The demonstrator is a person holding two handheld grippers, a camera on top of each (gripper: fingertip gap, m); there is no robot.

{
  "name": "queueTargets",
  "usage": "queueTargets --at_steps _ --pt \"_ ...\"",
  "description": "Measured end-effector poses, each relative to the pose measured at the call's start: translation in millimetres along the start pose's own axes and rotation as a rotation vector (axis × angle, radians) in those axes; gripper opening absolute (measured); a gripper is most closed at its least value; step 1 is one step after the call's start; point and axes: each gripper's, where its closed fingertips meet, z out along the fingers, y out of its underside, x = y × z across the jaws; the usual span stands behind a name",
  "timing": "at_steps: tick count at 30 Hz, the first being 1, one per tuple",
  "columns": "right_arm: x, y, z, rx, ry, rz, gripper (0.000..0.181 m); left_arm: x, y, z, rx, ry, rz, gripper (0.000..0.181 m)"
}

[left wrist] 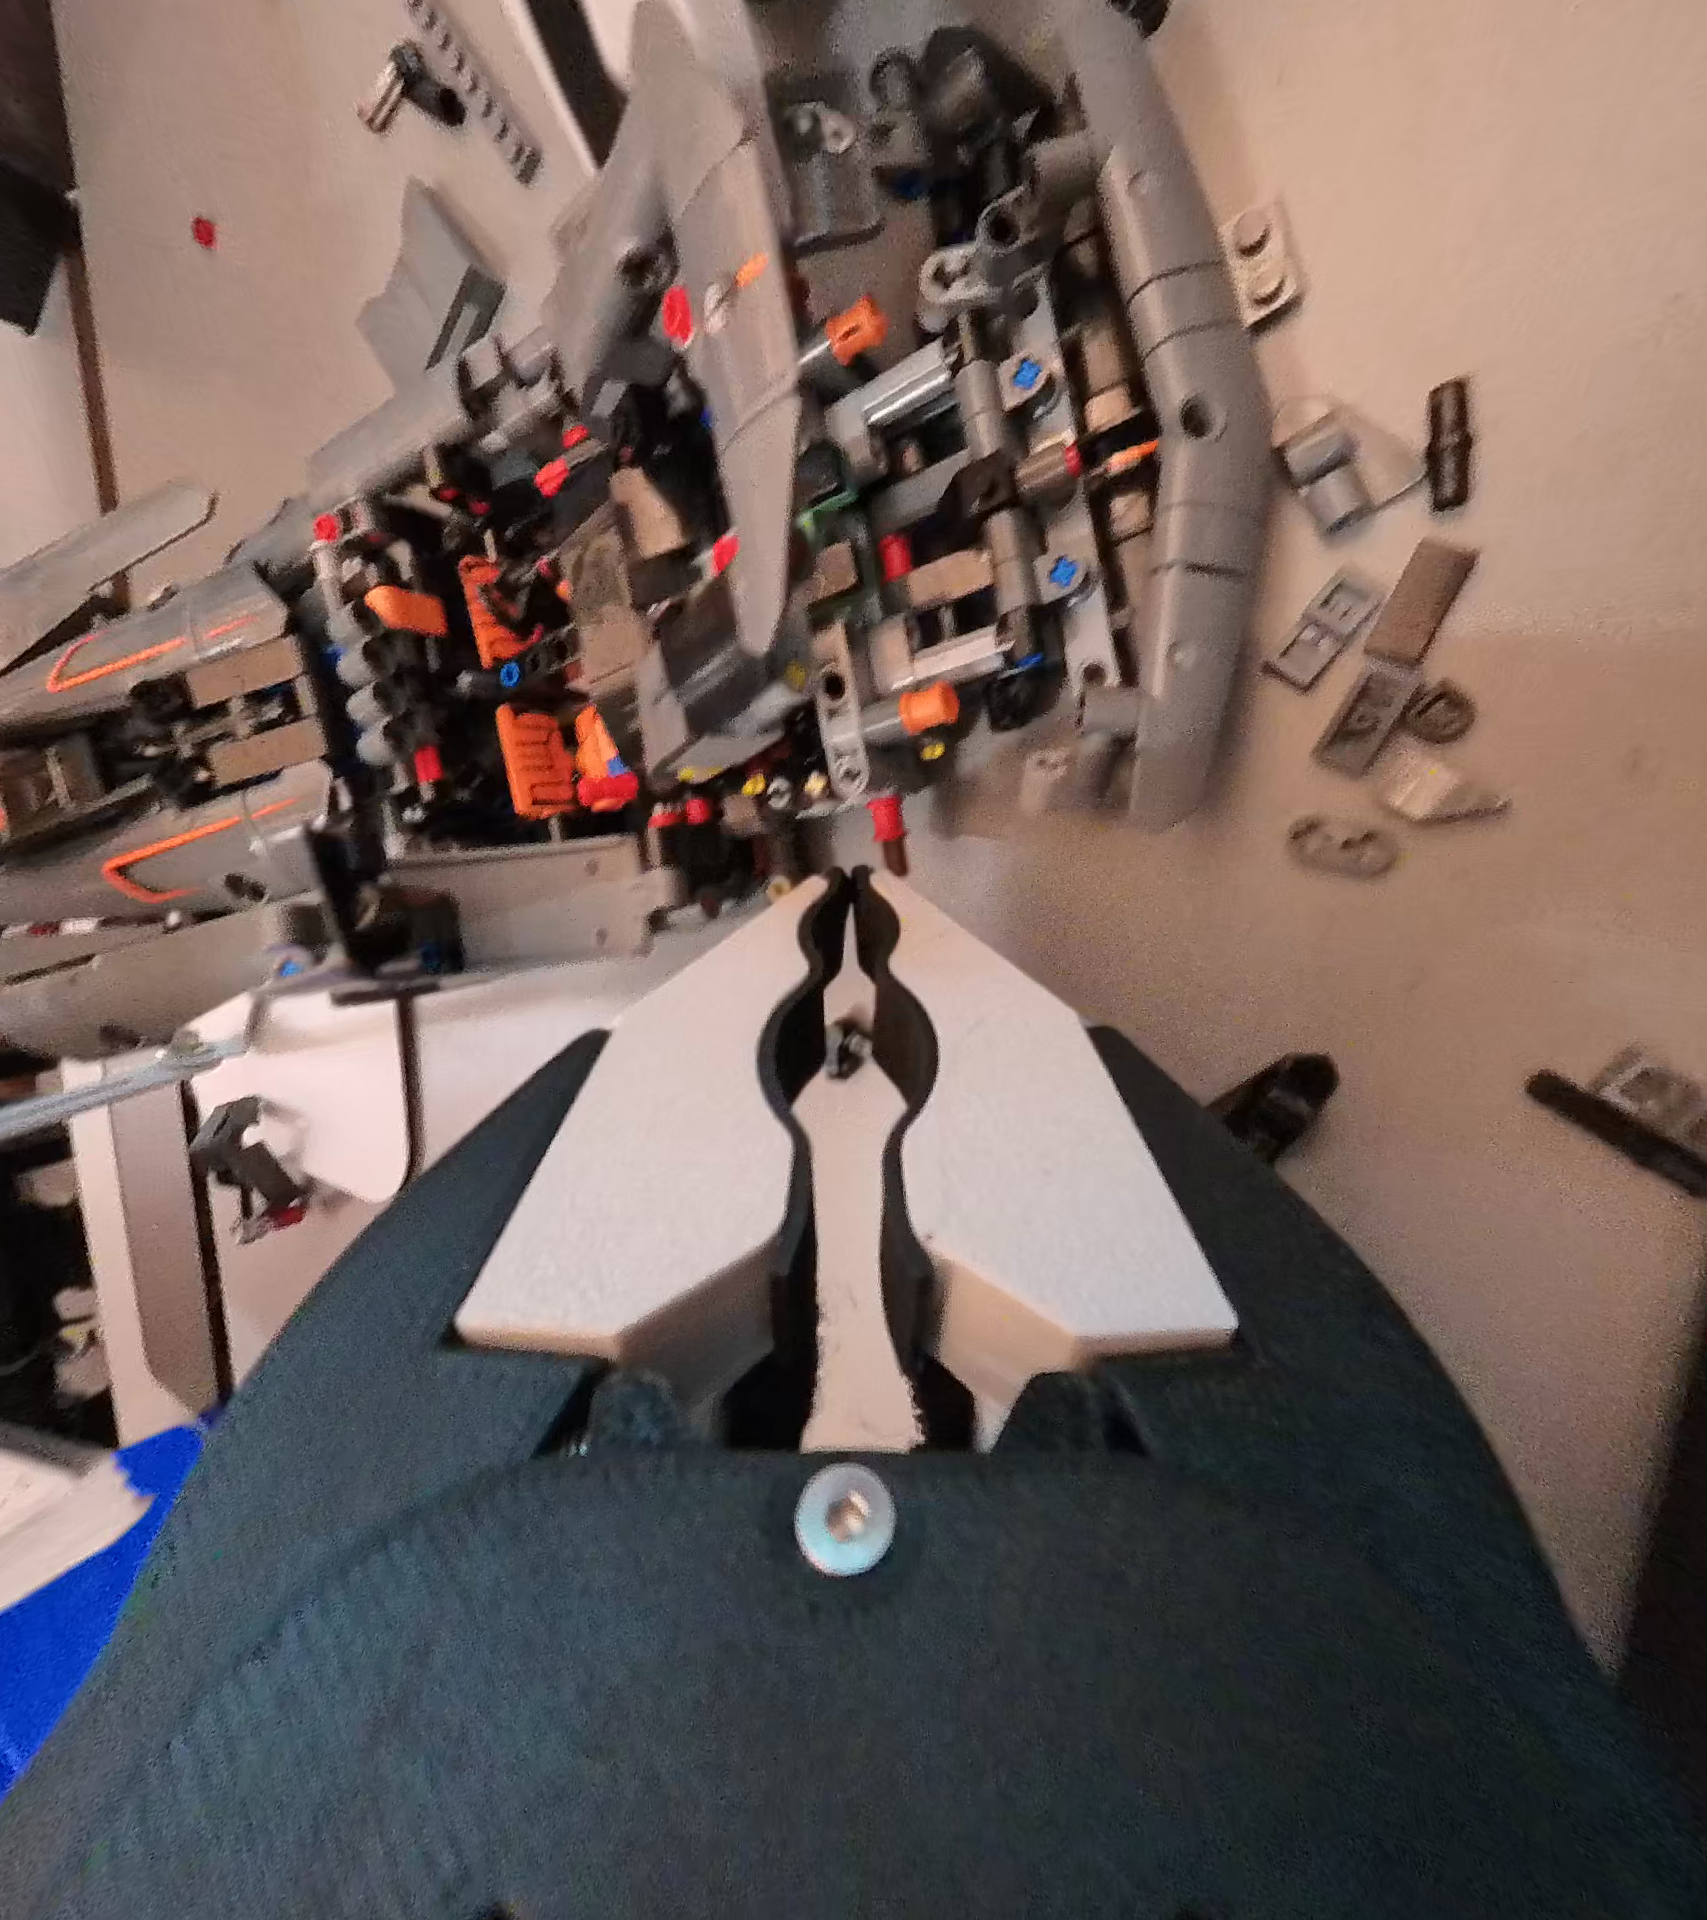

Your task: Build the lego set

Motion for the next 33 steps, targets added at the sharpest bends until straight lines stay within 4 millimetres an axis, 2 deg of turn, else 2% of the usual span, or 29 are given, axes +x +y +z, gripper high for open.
queueTargets --at_steps 5,9,11,13,15,21,25,31,33 --pt "3 -4 -13 0.036 0.023 -0.007 0.035 -4 15 -10 -0.021 0.022 -0.057 0.007" --pt "2 -6 -15 0.044 0.038 -0.039 0.037 4 21 -8 -0.022 0.066 -0.071 0.010" --pt "3 -7 -15 0.046 0.043 -0.043 0.037 7 31 -9 -0.058 0.099 -0.078 0.019" --pt "4 -7 -16 0.049 0.052 -0.046 0.036 2 37 -11 -0.048 0.104 -0.117 0.017" --pt "4 -9 -17 0.058 0.056 -0.052 0.036 -2 39 -13 -0.031 0.116 -0.173 0.023" --pt "5 -11 -17 0.064 0.063 -0.059 0.034 6 45 -1 -0.047 0.174 -0.227 0.027" --pt "5 -10 -16 0.055 0.074 -0.076 0.033 6 49 1 -0.063 0.170 -0.223 0.017" --pt "2 -22 -26 0.117 0.099 -0.119 0.037 -2 67 -3 -0.118 0.168 -0.246 0.016" --pt "-2 -23 -28 0.123 0.095 -0.141 0.041 -6 65 -6 -0.094 0.148 -0.251 0.016"
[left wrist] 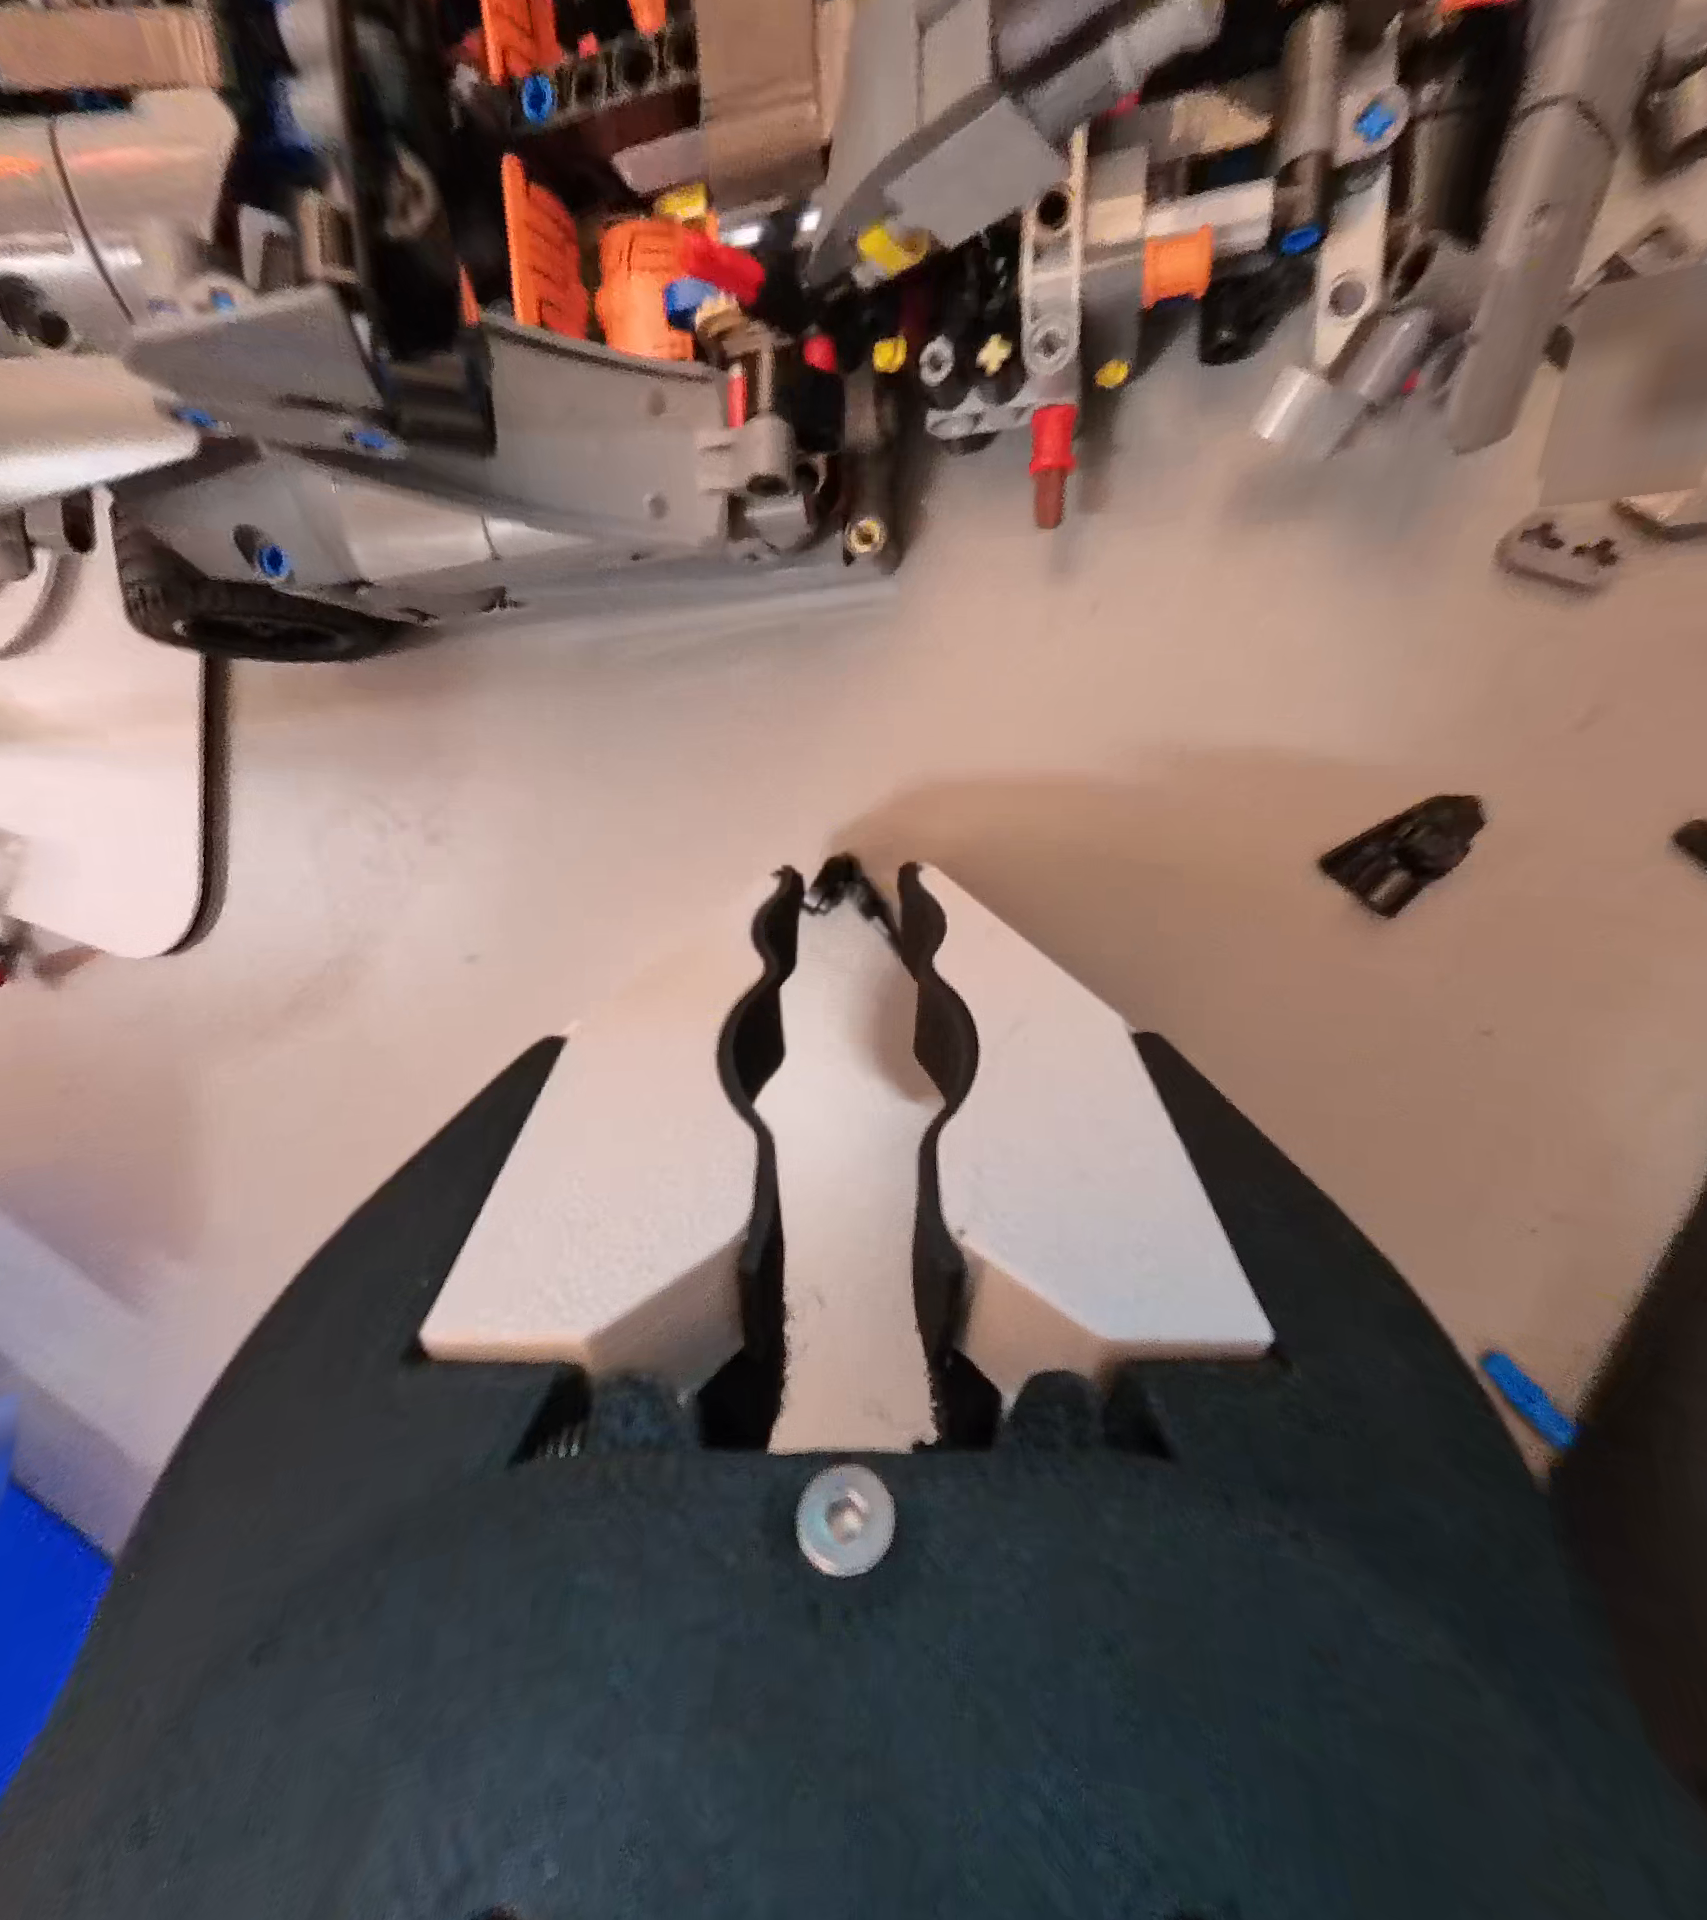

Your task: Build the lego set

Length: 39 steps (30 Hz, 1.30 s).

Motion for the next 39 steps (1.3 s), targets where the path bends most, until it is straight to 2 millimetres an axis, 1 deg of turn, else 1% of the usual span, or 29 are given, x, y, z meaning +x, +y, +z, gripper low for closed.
queueTargets --at_steps 3,5,7,8,9,11,14,15,16,20,22,24,25,27,29,33,36,39 --pt "0 6 -2 -0.049 0.039 -0.052 0.041 10 -15 -8 0.069 0.046 0.009 0.017" --pt "5 14 -2 -0.098 0.075 -0.053 0.041 27 -28 -13 0.112 0.110 0.042 0.018" --pt "5 22 -2 -0.139 0.063 -0.026 0.043 46 -37 -15 0.126 0.166 0.091 0.020" --pt "5 26 -1 -0.156 0.056 -0.018 0.044 53 -41 -15 0.132 0.171 0.120 0.021" --pt "4 27 0 -0.166 0.055 -0.019 0.044 55 -45 -13 0.133 0.153 0.139 0.019" --pt "1 34 3 -0.202 0.040 -0.018 0.044 64 -48 -9 0.118 0.172 0.155 0.023" --pt "0 46 9 -0.267 0.028 -0.018 0.044 70 -55 -3 0.132 0.176 0.161 0.026" --pt "-1 48 11 -0.279 0.027 -0.021 0.044 67 -58 -2 0.147 0.142 0.172 0.026" --pt "-1 49 12 -0.284 0.025 -0.022 0.043 63 -62 -2 0.165 0.101 0.186 0.022" --pt "-1 51 15 -0.296 0.026 -0.020 0.042 61 -67 -3 0.190 0.050 0.221 0.025" --pt "-1 49 15 -0.284 0.020 -0.012 0.041 61 -64 3 0.159 0.041 0.225 0.027" --pt "0 48 14 -0.277 0.020 -0.008 0.041 63 -63 10 0.146 0.047 0.221 0.023" --pt "0 48 14 -0.277 0.023 -0.009 0.041 65 -65 10 0.161 0.056 0.216 0.022" --pt "1 48 14 -0.274 0.025 -0.011 0.040 67 -66 10 0.171 0.067 0.216 0.021" --pt "1 48 14 -0.275 0.026 -0.012 0.040 68 -71 8 0.204 0.064 0.218 0.016" --pt "3 48 14 -0.276 0.032 -0.011 0.039 70 -73 9 0.210 0.059 0.227 0.014" --pt "4 47 11 -0.270 0.033 -0.010 0.039 70 -74 8 0.213 0.054 0.236 0.014" --pt "5 44 7 -0.252 0.038 -0.006 0.039 67 -71 6 0.211 0.065 0.222 0.021"
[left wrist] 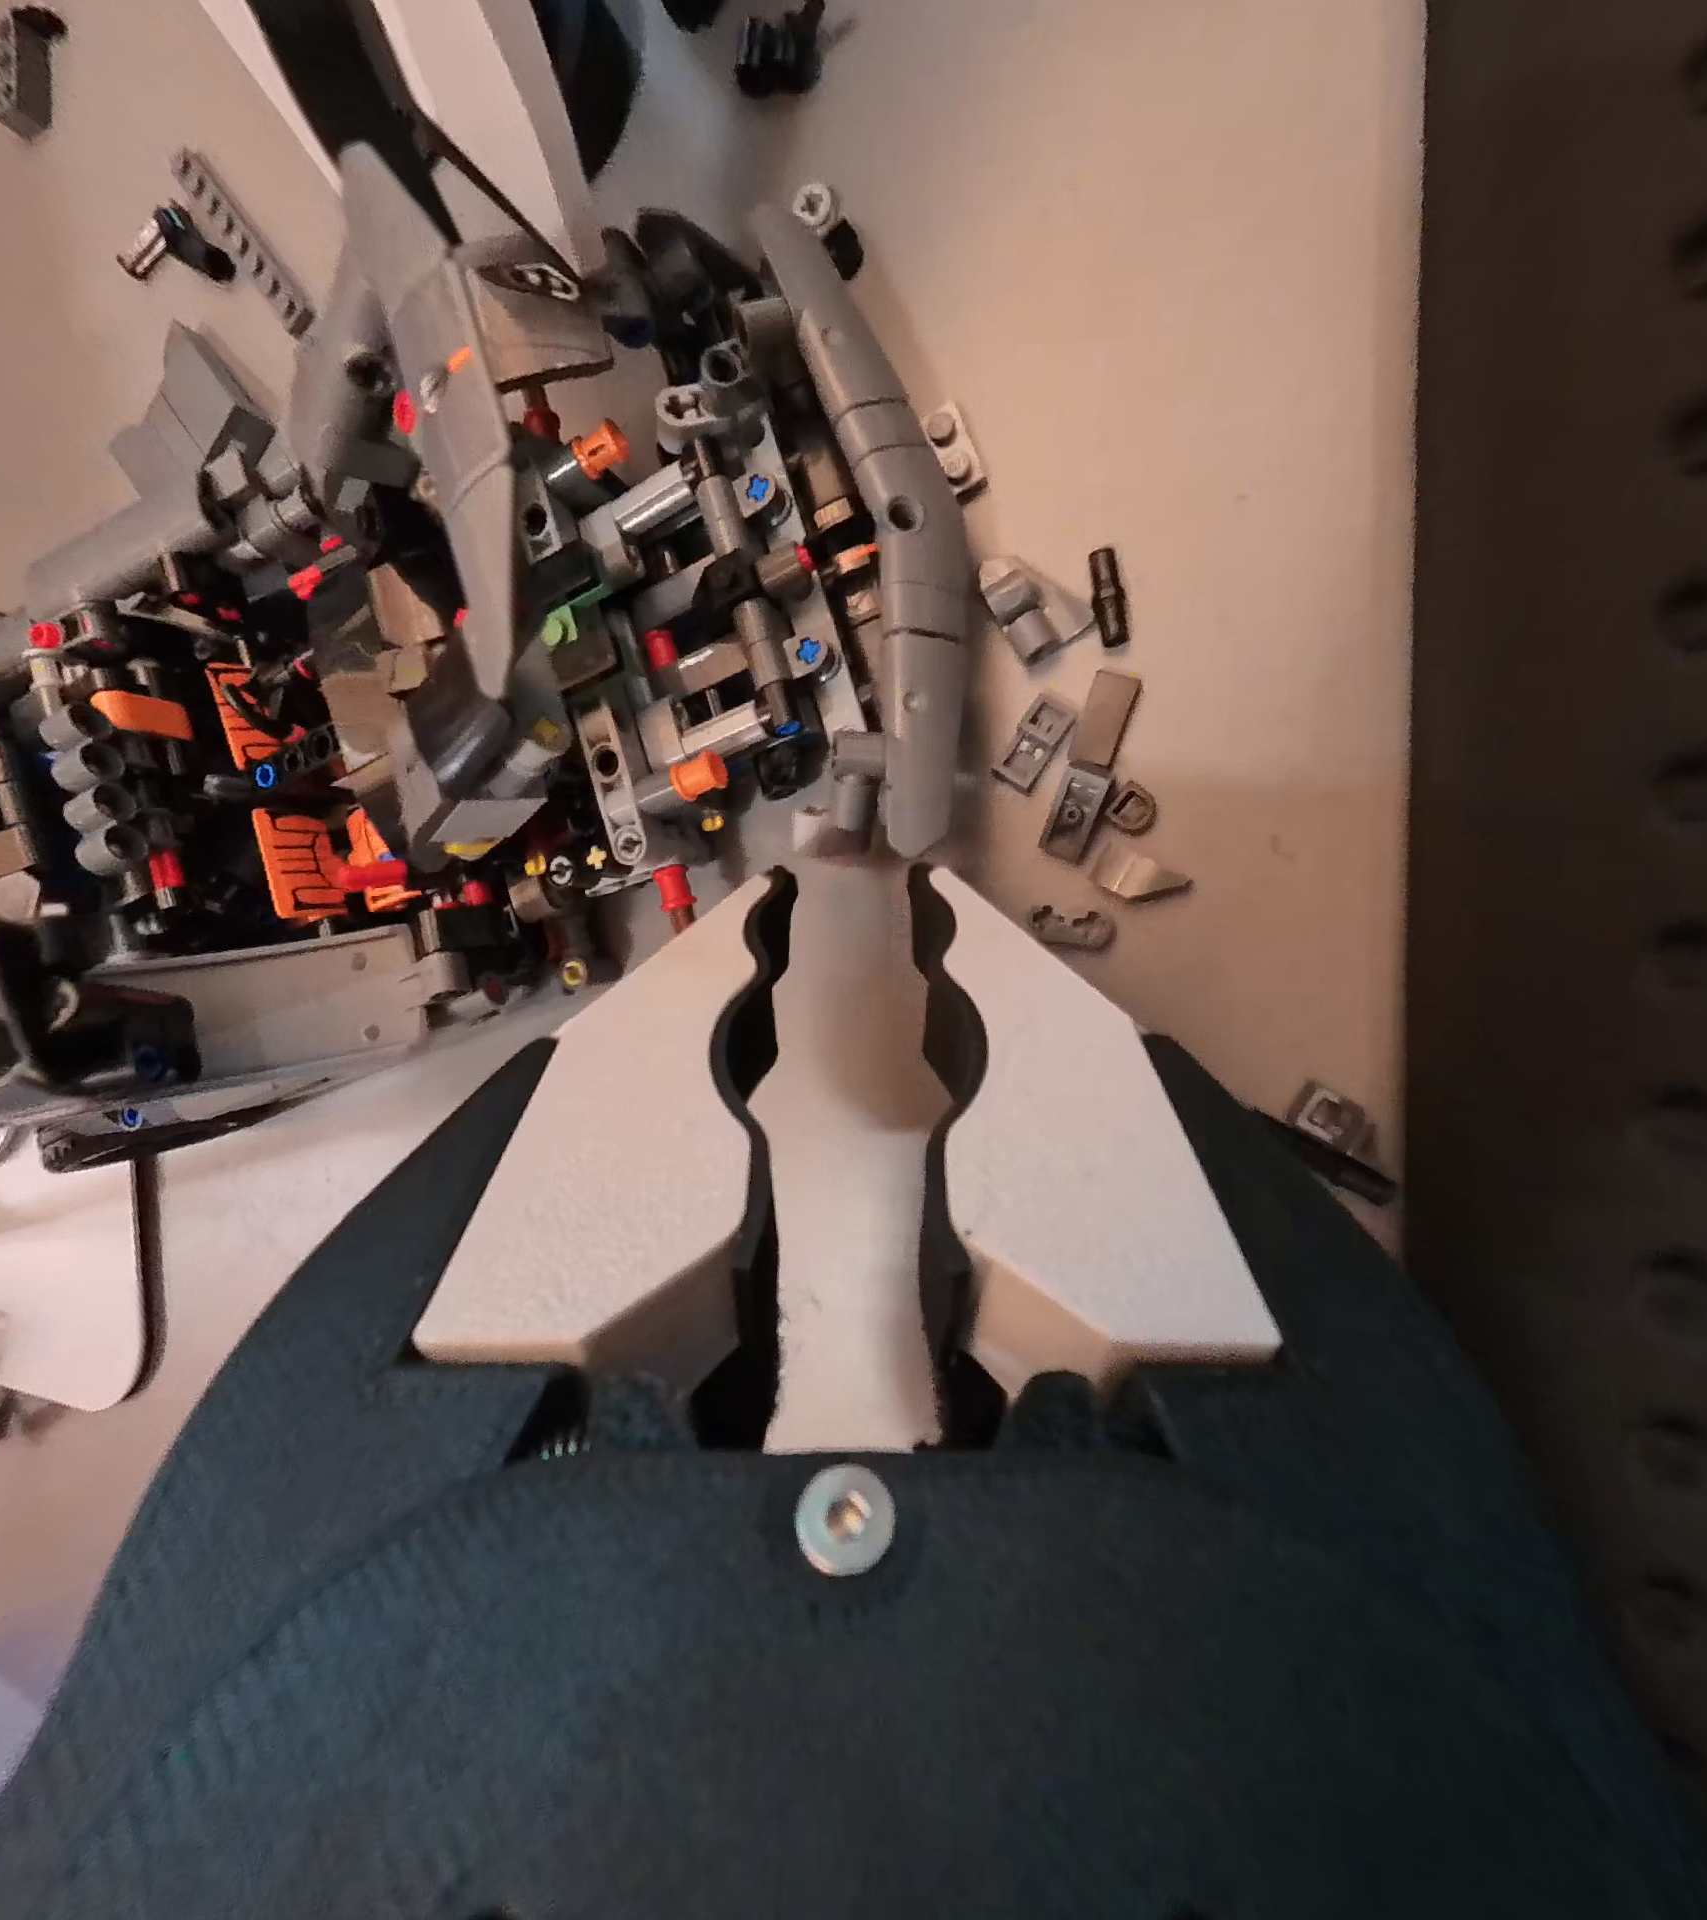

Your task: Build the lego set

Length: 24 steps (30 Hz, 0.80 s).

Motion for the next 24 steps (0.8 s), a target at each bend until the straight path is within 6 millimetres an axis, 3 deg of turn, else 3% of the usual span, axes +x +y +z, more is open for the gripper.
queueTargets --at_steps 7,24 --pt "-0.1 0.0 -0.4 0.001 0.000 -0.004 0.039 6.4 -6.3 -2.5 0.037 0.023 0.023 0.031" --pt "-3.8 2.7 1.0 -0.017 -0.011 -0.020 0.037 -3.2 -0.8 2.5 0.027 -0.037 0.026 0.021"
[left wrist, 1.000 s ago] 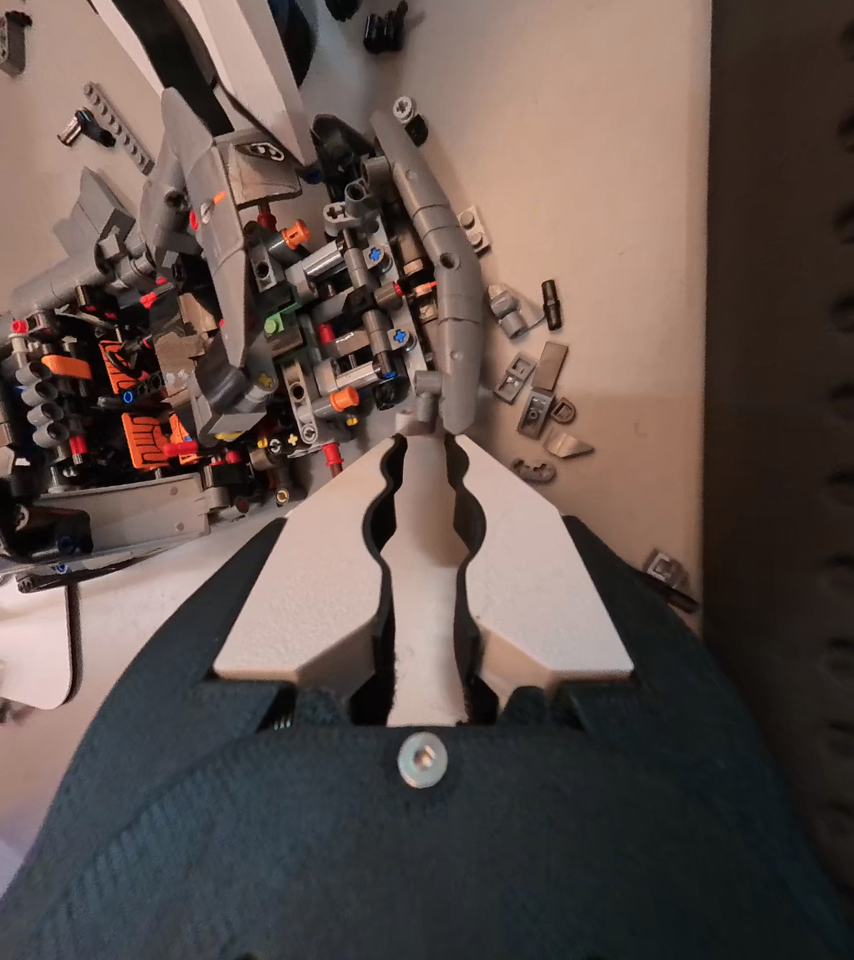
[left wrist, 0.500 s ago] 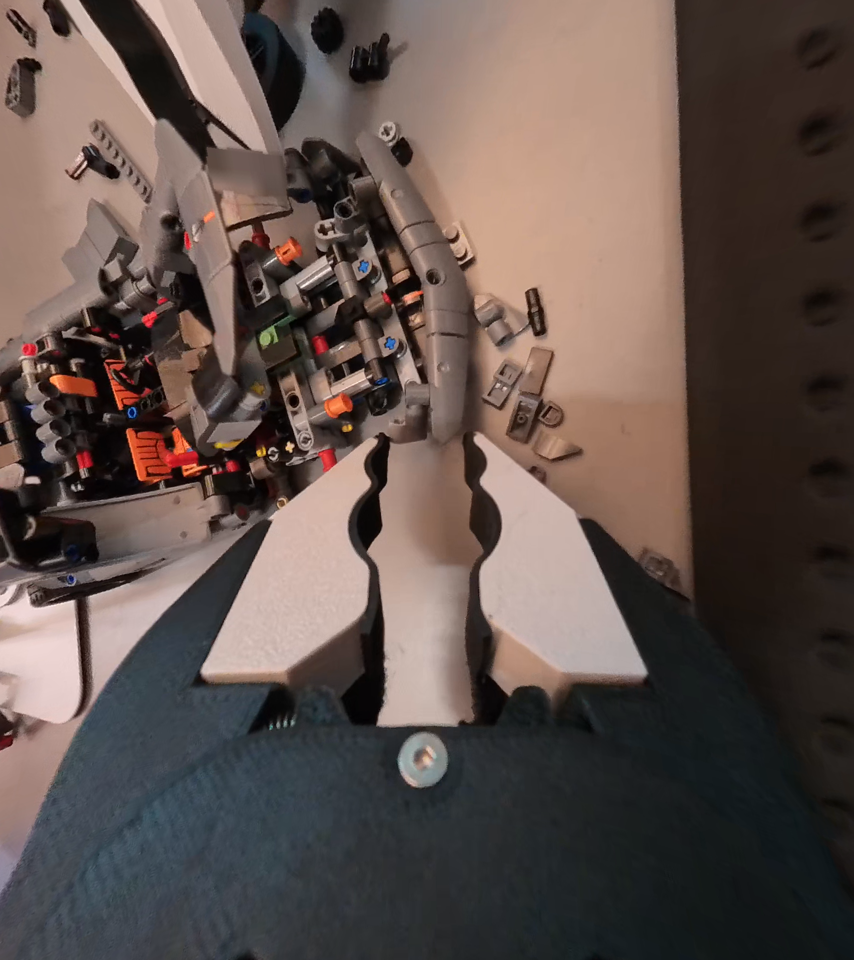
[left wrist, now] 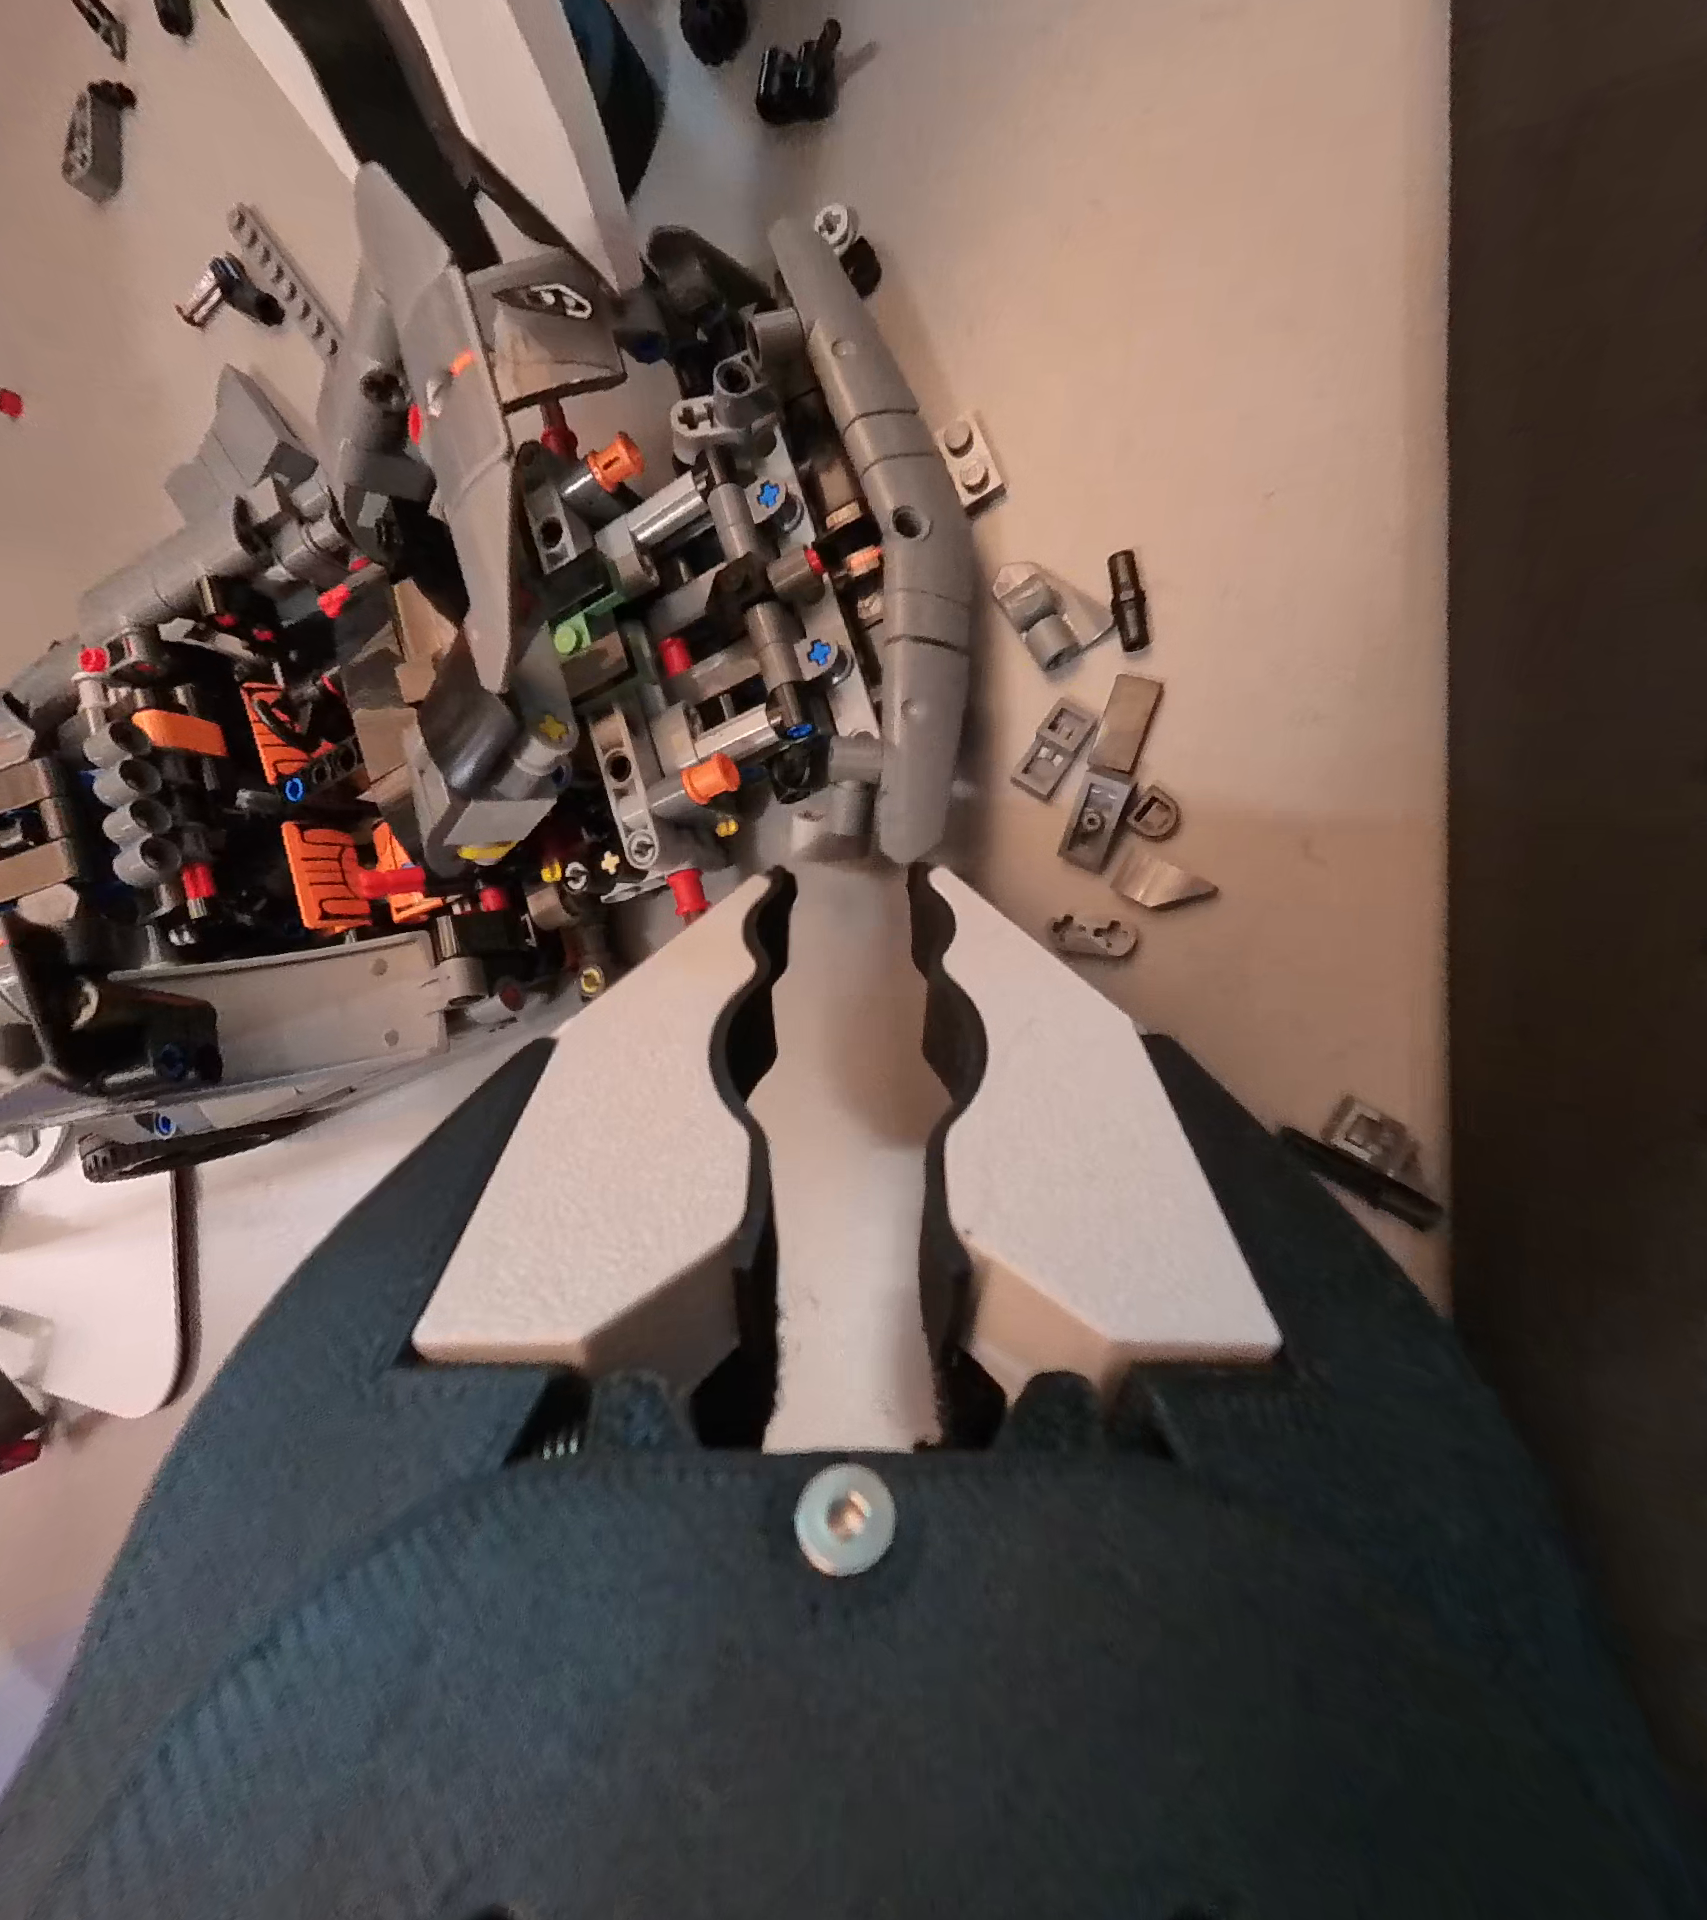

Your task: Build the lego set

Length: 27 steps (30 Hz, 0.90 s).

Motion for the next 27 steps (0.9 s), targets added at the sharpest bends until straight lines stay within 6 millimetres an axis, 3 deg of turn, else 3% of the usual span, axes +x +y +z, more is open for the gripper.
queueTargets --at_steps 5,17,27 --pt "0 -1 -3 0.012 -0.001 0.001 0.036 3 1 -5 -0.001 0.067 -0.067 0.032" --pt "-4 1 -1 -0.001 -0.029 0.014 0.036 -2 -2 4 0.005 -0.004 -0.036 0.009" --pt "-7 12 7 -0.061 -0.061 0.042 0.032 -4 -3 7 0.024 -0.038 -0.015 0.004"
